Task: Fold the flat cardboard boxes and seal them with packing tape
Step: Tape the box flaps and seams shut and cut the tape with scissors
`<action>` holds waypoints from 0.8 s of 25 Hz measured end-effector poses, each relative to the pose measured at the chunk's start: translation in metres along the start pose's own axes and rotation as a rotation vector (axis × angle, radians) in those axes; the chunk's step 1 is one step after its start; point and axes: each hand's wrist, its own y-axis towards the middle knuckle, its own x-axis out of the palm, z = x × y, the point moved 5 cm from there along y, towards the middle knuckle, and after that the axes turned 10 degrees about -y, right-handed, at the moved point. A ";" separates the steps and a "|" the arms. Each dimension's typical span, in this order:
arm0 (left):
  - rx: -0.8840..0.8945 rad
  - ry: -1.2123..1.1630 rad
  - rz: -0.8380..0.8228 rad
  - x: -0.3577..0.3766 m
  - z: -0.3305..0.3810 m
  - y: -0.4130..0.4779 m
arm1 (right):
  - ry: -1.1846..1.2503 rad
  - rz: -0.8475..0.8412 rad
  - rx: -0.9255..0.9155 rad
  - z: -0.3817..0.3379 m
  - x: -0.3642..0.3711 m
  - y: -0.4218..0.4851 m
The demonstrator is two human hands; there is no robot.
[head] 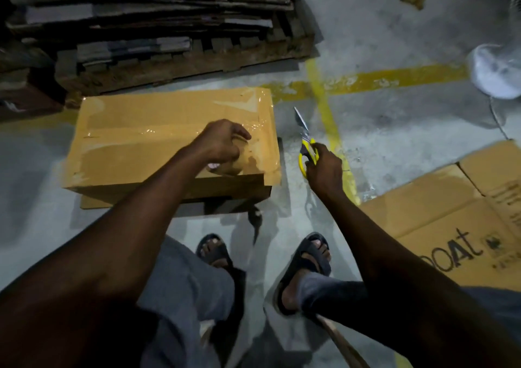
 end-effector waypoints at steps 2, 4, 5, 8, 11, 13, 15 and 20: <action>0.009 0.009 0.029 -0.024 -0.005 0.003 | -0.024 0.036 -0.160 -0.049 0.007 0.013; -0.006 0.009 0.021 -0.045 -0.013 0.009 | -0.091 0.016 -0.290 -0.096 0.029 0.026; -0.011 0.015 0.033 -0.053 -0.017 0.015 | -0.124 0.003 -0.328 -0.118 0.042 0.034; 0.011 0.020 0.134 -0.064 -0.022 0.031 | -0.191 -0.046 -0.316 -0.158 0.084 0.052; 0.016 0.043 0.086 -0.060 -0.035 0.042 | -0.381 -0.113 -0.278 -0.161 0.114 0.057; -0.010 0.049 0.048 -0.062 -0.045 0.044 | -0.485 -0.109 -0.329 -0.156 0.117 0.052; -0.034 0.064 0.046 -0.066 -0.056 0.045 | -0.399 -0.110 -0.325 -0.151 0.105 0.048; -0.076 0.100 0.001 -0.066 -0.066 0.049 | 0.386 -0.061 0.124 -0.080 0.061 0.016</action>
